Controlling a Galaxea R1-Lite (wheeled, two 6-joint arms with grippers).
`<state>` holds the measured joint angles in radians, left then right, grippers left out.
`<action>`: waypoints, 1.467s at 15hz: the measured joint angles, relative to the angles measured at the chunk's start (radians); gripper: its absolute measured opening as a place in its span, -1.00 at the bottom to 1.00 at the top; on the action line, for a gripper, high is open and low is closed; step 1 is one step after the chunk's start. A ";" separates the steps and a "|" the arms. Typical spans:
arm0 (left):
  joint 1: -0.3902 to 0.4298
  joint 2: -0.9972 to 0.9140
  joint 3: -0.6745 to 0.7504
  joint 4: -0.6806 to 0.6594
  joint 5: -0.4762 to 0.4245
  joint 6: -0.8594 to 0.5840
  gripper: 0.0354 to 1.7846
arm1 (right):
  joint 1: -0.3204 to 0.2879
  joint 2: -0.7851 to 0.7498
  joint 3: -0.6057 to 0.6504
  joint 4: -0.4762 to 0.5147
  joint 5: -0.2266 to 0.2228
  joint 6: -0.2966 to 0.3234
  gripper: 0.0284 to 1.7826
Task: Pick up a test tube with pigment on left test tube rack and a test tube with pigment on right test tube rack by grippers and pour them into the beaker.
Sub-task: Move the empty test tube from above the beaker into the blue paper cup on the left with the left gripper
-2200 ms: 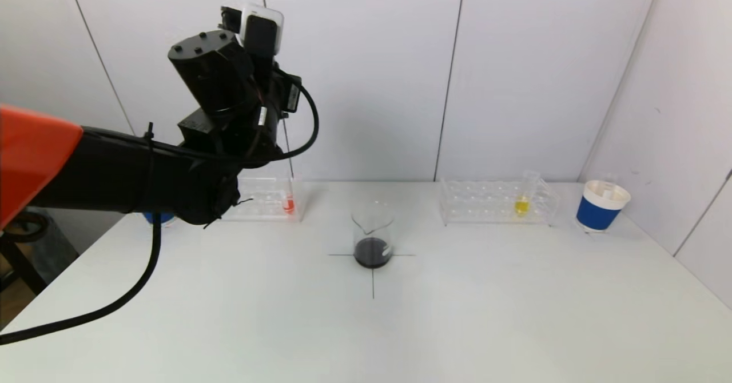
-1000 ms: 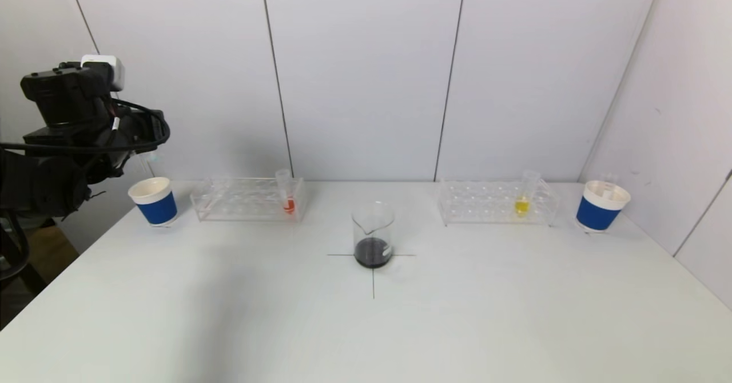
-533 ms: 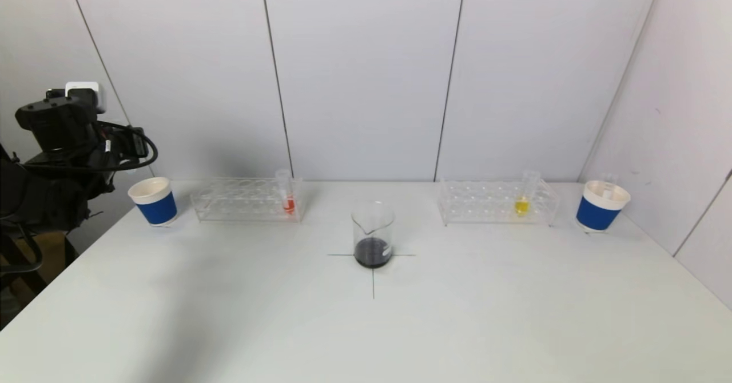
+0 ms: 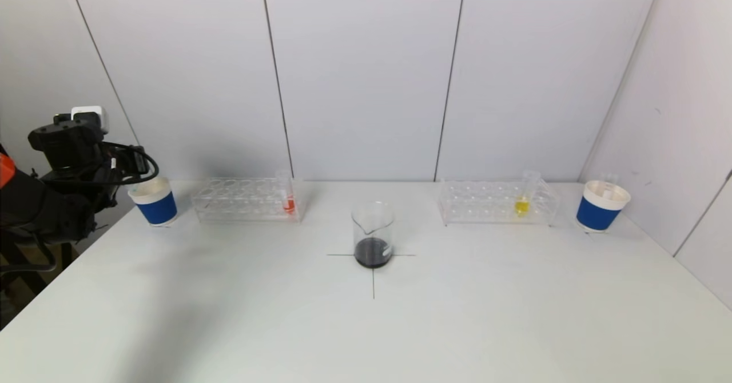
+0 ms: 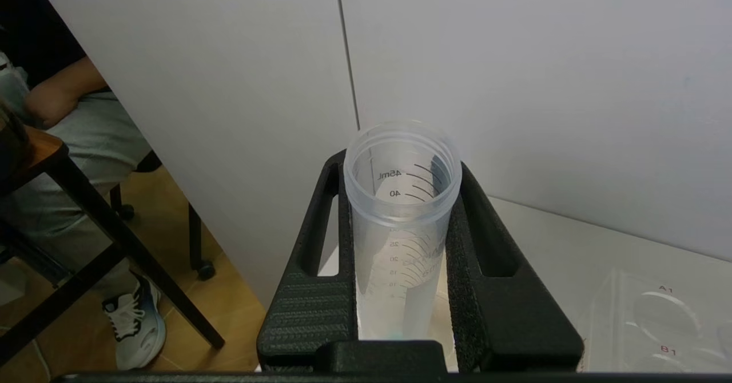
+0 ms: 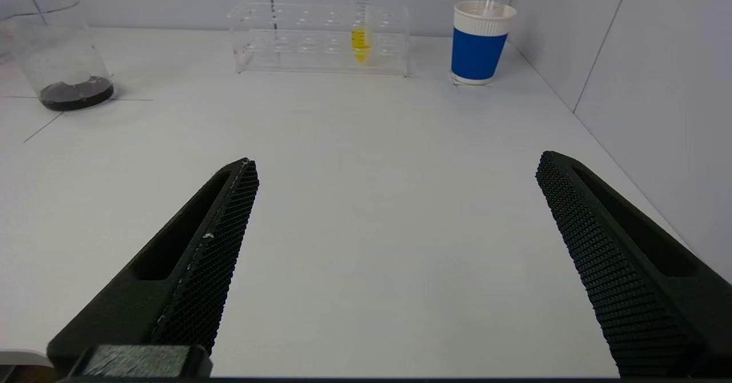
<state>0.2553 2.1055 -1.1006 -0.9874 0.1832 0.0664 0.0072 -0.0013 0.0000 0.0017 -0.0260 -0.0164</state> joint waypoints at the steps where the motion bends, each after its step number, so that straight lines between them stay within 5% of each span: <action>1: 0.000 0.007 -0.006 0.001 -0.001 -0.004 -0.52 | 0.000 0.000 0.000 0.000 0.000 0.000 0.99; 22: -0.004 0.127 -0.065 -0.012 -0.047 -0.039 -0.52 | 0.000 0.000 0.000 0.000 0.000 0.000 0.99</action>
<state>0.2511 2.2326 -1.1660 -0.9991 0.1366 0.0272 0.0072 -0.0013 0.0000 0.0017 -0.0260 -0.0162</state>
